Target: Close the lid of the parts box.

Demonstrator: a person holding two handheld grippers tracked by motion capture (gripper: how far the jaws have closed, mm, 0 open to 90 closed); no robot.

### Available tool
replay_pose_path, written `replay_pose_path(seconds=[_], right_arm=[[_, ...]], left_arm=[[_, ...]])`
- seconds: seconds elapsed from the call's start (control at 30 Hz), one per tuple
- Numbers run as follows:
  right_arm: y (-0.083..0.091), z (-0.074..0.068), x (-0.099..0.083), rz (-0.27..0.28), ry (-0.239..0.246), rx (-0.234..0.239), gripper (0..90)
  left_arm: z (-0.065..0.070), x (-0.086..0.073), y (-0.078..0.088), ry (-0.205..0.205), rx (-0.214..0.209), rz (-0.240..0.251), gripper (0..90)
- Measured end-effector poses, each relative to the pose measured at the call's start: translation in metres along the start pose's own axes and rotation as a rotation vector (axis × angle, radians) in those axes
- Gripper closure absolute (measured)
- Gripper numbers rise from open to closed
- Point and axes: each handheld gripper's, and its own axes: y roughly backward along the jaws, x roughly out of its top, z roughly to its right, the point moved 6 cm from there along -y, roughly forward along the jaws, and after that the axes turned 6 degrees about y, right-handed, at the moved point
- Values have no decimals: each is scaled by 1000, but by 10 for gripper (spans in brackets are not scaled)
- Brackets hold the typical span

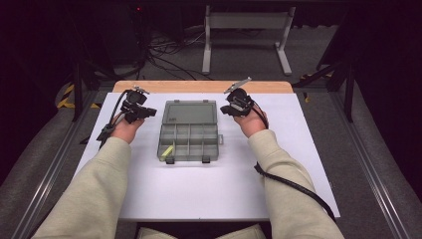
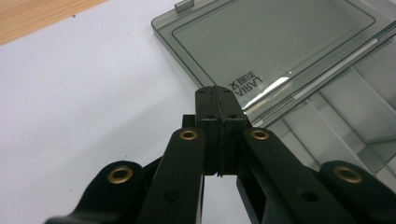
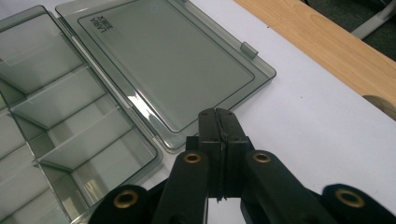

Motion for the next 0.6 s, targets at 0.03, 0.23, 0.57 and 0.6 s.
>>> replay_pose_path(seconds=[0.03,0.23,0.57,0.6], right_arm=[[-1,0,-1,-7,-3,0,900],[-10,1,-6,-35,-12,3,900],[-28,0,-11,-73,-18,14,900],[-30,0,-12,-81,-20,16,900]], left_arm=[[-1,-1,-2,-5,3,-1,895],[-3,-5,-10,7,7,-26,895],[-3,-9,-25,11,0,-60,895],[-5,-9,-27,1,6,-60,895]])
